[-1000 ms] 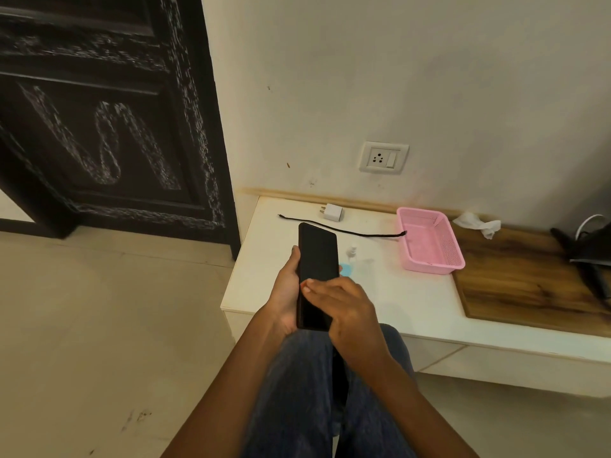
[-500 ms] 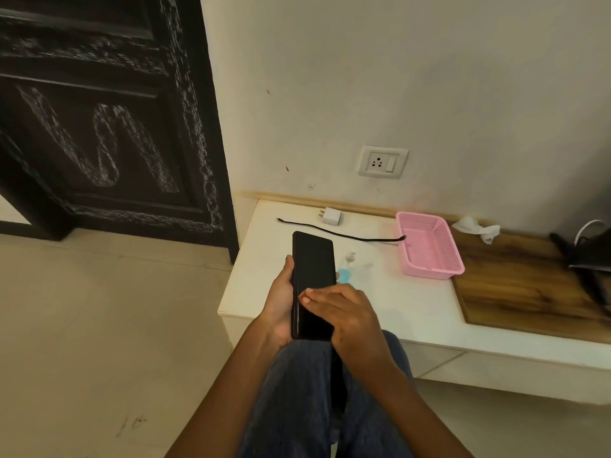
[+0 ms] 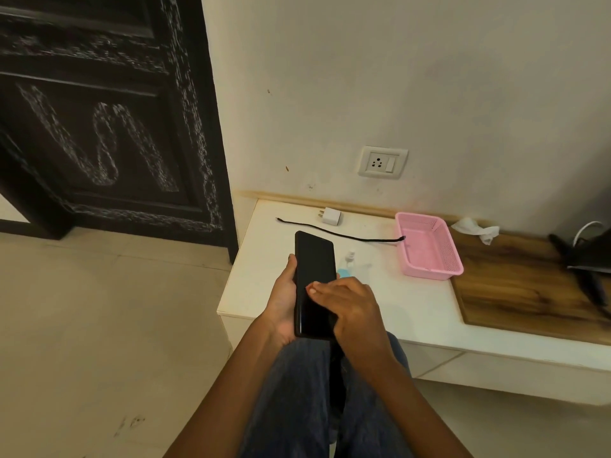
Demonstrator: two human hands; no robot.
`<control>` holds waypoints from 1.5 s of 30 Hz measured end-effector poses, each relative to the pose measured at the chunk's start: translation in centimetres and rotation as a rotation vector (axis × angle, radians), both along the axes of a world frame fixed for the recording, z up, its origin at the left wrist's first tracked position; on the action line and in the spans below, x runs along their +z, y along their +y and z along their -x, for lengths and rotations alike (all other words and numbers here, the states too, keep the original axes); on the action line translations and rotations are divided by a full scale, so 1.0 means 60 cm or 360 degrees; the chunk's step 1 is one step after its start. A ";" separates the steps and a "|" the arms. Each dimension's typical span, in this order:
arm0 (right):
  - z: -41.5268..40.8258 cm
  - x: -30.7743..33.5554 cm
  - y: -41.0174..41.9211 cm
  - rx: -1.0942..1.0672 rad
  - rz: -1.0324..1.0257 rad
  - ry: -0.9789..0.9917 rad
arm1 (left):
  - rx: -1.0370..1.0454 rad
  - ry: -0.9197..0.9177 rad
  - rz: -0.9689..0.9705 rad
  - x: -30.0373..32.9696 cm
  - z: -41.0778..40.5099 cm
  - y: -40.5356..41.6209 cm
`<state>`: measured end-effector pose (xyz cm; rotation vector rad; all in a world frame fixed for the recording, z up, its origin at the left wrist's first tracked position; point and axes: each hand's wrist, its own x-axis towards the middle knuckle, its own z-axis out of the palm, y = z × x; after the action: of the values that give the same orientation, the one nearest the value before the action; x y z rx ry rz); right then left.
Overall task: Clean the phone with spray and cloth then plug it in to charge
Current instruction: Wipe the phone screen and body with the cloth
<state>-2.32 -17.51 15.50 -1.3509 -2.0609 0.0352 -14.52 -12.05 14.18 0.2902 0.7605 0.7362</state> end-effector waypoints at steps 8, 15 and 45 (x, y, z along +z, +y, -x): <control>0.012 0.002 -0.015 0.0097 -0.0172 0.0071 | 0.0051 -0.0059 -0.0036 0.005 -0.001 -0.001; 0.021 -0.016 -0.034 0.0187 -0.0129 0.0049 | 0.0149 -0.0014 -0.0033 0.003 0.006 0.005; 0.023 -0.024 -0.036 0.0247 -0.0176 0.0047 | 0.0238 0.0000 -0.0023 -0.002 0.017 0.009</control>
<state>-3.72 -19.66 14.03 -1.1161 -2.1066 0.0082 -15.52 -11.48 14.05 0.2483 0.7828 0.8830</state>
